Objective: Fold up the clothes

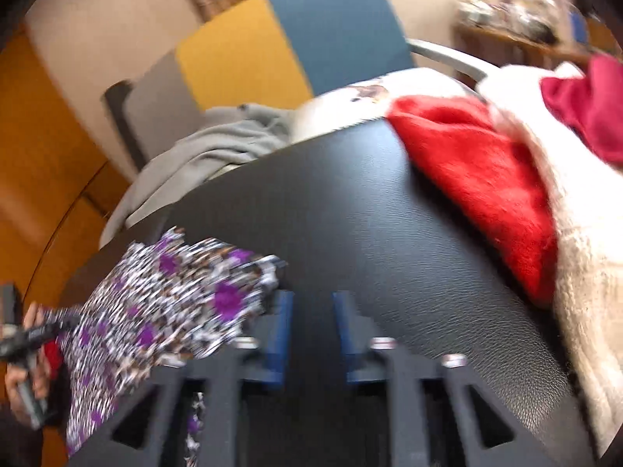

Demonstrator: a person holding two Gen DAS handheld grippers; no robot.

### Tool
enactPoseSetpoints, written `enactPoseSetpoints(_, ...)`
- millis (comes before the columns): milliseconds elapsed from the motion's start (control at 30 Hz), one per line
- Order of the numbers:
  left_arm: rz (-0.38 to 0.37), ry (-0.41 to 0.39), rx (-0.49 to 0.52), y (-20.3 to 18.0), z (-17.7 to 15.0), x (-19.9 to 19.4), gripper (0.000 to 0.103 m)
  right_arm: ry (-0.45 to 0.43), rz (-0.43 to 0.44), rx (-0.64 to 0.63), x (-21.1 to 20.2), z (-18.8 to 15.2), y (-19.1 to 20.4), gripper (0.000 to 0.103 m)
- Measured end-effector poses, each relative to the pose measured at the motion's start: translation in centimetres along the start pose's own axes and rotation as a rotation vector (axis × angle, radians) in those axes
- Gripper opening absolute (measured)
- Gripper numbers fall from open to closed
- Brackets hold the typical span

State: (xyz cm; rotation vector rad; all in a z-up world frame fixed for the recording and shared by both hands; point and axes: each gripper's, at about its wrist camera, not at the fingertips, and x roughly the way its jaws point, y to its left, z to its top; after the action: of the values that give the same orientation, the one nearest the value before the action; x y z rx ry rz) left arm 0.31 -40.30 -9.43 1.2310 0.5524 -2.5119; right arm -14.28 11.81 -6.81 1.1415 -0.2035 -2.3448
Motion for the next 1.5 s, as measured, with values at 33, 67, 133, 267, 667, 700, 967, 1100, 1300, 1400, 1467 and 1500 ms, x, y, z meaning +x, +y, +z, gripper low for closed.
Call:
enactPoseSetpoints(33,0.014,-0.021,0.048,-0.9,0.0,-0.4,0.026,-0.013,0.007,-0.037,-0.3,0.2,0.9,0.065)
enactPoseSetpoints(67,0.028,-0.042,0.096,-1.7,0.1,-0.9,0.027,-0.027,0.013,-0.074,-0.7,0.4,1.8,0.066)
enactPoseSetpoints(133,0.032,-0.054,0.171,-3.3,0.7,-0.8,0.031,-0.057,0.021,-0.174,-0.9,0.9,4.3,0.067)
enactPoseSetpoints(267,0.063,0.011,0.271,-5.4,1.7,2.3,0.032,0.009,0.010,-0.391,1.7,1.3,8.5,0.073)
enactPoseSetpoints(667,0.129,-0.010,0.178,-5.9,1.9,5.4,0.001,0.060,-0.163,-0.357,4.7,2.3,8.1,0.011)
enactPoseSetpoints(700,0.142,0.001,0.136,-5.4,2.1,5.9,0.001,0.053,-0.195,-0.325,5.1,2.4,7.4,0.010)
enactPoseSetpoints(967,0.120,-0.043,0.034,-4.2,1.6,3.7,0.015,0.042,-0.317,-0.254,5.5,2.2,5.3,0.037)
enactPoseSetpoints(1100,0.028,-0.115,0.106,-5.3,-0.9,-0.1,0.019,-0.037,-0.164,-0.323,1.3,2.5,8.9,0.046)
enactPoseSetpoints(1300,0.098,0.008,0.154,-6.8,-5.7,1.7,0.020,0.066,-0.078,-0.517,0.3,-2.5,15.1,0.064)
enactPoseSetpoints(1400,0.092,-0.048,0.081,-5.8,-8.1,1.1,0.024,0.093,-0.127,-0.440,2.5,-5.1,11.5,0.071)
enactPoseSetpoints(1467,0.093,-0.062,0.043,-5.7,-8.5,0.8,0.025,0.096,-0.100,-0.353,2.3,-4.6,9.7,0.071)
enactPoseSetpoints(1500,0.102,-0.068,0.036,-5.8,-8.6,0.8,0.025,0.100,-0.104,-0.333,2.1,-4.3,9.3,0.072)
